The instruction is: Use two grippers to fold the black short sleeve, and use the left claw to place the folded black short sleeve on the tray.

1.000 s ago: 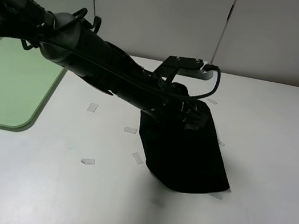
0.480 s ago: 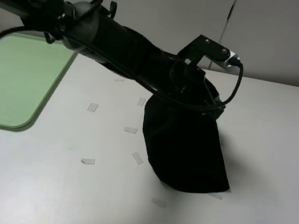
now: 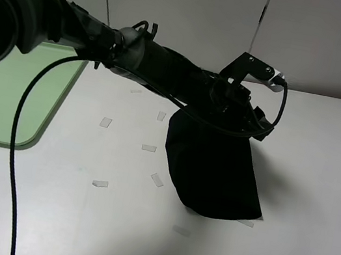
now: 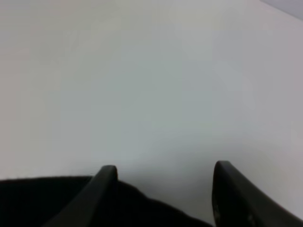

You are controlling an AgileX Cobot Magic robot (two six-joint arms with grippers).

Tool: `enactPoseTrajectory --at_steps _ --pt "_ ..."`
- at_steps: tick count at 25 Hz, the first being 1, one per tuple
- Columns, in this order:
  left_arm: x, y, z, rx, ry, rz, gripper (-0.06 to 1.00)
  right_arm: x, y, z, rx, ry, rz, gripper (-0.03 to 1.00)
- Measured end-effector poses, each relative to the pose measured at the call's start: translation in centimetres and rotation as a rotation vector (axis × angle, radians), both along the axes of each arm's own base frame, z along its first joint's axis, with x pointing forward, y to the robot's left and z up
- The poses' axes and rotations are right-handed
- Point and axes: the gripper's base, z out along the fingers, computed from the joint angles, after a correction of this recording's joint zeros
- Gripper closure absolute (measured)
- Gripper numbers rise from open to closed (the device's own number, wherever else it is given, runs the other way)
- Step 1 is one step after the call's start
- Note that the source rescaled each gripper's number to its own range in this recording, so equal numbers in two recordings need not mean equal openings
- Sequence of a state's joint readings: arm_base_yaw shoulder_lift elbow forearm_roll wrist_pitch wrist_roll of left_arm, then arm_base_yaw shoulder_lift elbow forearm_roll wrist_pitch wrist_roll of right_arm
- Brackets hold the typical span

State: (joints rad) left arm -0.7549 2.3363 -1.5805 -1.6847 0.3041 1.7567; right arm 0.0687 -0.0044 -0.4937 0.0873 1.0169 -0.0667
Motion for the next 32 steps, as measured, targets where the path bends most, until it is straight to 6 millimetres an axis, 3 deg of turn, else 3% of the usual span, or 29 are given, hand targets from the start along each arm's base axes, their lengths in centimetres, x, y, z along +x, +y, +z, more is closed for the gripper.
enactPoseTrajectory --at_steps 5,10,17,22,25,28,32 --pt "0.4 -0.4 -1.4 -0.002 0.012 0.002 0.49 0.0 0.0 0.0 0.0 0.0 0.0 -0.03" --pt "0.9 -0.9 -1.1 -0.018 -0.018 -0.003 0.47 0.0 0.0 0.0 0.0 0.0 0.0 -0.03" --pt "2.4 -2.3 2.5 -0.098 -0.129 -0.015 0.24 0.0 0.0 0.0 0.0 0.0 0.0 -0.03" --pt "2.8 -2.6 5.9 -0.128 -0.218 -0.021 0.19 0.0 0.0 0.0 0.0 0.0 0.0 -0.03" --pt "2.6 -1.9 9.0 -0.128 -0.268 0.001 0.18 0.0 0.0 0.0 0.0 0.0 0.0 -0.03" --pt "1.2 -0.1 11.5 -0.134 -0.182 0.05 0.18 0.0 0.0 0.0 0.0 0.0 0.0 -0.03" --pt "-0.8 3.4 11.1 -0.099 0.008 0.138 0.18 0.0 0.0 0.0 0.0 0.0 0.0 -0.03"
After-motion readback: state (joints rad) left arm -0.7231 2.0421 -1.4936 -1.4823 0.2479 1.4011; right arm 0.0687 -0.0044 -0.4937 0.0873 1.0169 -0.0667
